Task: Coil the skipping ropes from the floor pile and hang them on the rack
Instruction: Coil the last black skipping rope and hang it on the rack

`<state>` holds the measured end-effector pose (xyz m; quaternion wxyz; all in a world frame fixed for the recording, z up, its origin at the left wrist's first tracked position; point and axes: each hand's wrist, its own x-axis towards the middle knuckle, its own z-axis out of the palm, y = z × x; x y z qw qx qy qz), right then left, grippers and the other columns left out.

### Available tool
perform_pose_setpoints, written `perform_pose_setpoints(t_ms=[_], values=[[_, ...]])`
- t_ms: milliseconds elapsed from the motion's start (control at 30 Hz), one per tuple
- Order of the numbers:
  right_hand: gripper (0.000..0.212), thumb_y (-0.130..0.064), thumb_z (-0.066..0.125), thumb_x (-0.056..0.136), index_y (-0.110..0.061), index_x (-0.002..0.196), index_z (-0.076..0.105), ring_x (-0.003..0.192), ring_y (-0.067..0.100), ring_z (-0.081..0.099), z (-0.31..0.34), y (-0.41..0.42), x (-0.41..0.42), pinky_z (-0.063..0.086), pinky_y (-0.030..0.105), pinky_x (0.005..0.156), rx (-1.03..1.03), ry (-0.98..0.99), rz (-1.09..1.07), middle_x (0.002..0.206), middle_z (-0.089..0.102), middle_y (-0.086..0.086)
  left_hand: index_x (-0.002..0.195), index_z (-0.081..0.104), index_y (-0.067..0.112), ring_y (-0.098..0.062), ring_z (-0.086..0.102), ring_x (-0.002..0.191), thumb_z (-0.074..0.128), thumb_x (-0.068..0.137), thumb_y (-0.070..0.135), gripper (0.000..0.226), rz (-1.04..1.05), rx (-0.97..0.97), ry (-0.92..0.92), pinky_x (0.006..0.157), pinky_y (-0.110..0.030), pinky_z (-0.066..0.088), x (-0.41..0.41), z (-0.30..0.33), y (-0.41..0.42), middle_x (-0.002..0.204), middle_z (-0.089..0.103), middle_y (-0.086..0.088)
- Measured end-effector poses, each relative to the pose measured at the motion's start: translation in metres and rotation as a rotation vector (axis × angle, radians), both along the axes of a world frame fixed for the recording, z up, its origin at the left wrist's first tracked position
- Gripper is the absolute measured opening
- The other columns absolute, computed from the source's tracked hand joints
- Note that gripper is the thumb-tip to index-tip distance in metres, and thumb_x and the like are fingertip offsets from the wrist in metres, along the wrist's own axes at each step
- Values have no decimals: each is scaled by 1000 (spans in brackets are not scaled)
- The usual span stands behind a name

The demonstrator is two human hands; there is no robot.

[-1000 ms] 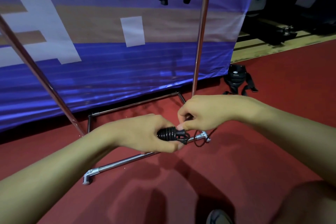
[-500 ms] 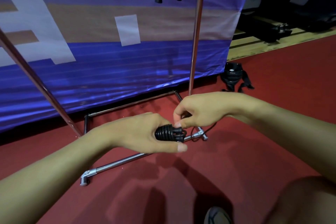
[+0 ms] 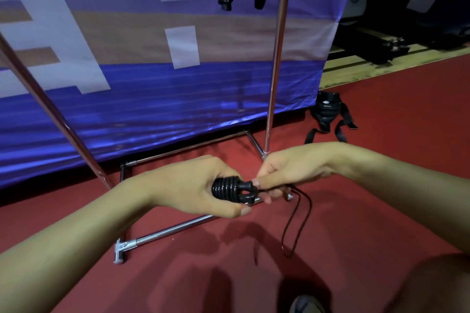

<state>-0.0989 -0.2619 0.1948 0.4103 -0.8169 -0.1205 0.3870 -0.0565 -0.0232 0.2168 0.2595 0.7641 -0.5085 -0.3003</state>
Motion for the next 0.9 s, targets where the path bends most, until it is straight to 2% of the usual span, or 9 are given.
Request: perform_pose_setpoints(t_ms=[167,267,367,433,533,600,733,833,900], values=[[24,-37,63,101,-29,80,72,64,4,51,20,7,-1,40,21,65,-136,-336,67,69,62,-12,67,54,17,-10,35,50,77,89,40,40,9,148,-91,50,-24,30,-3,-4,-5,55,41,6],[21,-36,63,101,-25,86,74,68,5,59,28,15,-2,45,19,68,-275,-644,153,74,70,-10,68,53,16,-9,37,49,75,88,51,45,57,238,-148,49,-24,32,-1,-10,-8,54,42,8],[33,-51,49,100,-27,90,70,80,12,62,31,22,-2,51,33,73,-504,-981,203,79,68,-8,82,58,21,-6,50,48,70,89,57,38,116,227,-212,53,-25,43,3,-11,-11,58,57,6],[38,-55,40,100,-29,93,67,88,20,63,35,24,-3,51,38,71,-616,-1107,209,82,65,-8,95,61,26,-6,64,51,68,91,56,31,168,197,-191,55,-24,49,3,-9,-12,68,70,4],[32,-46,40,102,-30,105,68,89,25,65,38,29,-8,46,34,67,-651,-1163,220,91,67,-5,107,57,39,-14,73,55,68,96,42,16,240,109,-40,51,-24,51,0,-8,-12,86,78,9],[33,-41,38,102,-26,115,64,80,30,65,35,35,-13,52,39,65,-658,-1187,215,93,64,2,112,56,35,-16,72,56,68,98,33,19,302,18,46,44,-26,49,3,-8,-10,93,78,8],[30,-36,44,104,-26,124,64,70,27,59,29,33,-12,46,35,59,-635,-1251,88,89,58,1,109,58,15,-18,52,51,70,97,26,21,441,-110,350,44,-28,45,7,-8,-8,74,64,-2],[27,-25,57,101,-24,125,67,71,25,60,28,29,-7,45,33,59,-523,-1272,27,90,61,2,113,57,10,-15,44,54,71,97,22,25,478,-230,589,47,-27,43,10,-2,-7,78,52,-6],[27,-27,54,104,-21,126,67,70,24,57,25,28,-7,43,32,58,-475,-1338,-60,88,58,1,110,56,13,-15,41,57,67,98,36,27,453,-272,798,48,-27,40,16,2,-6,80,51,-5]])
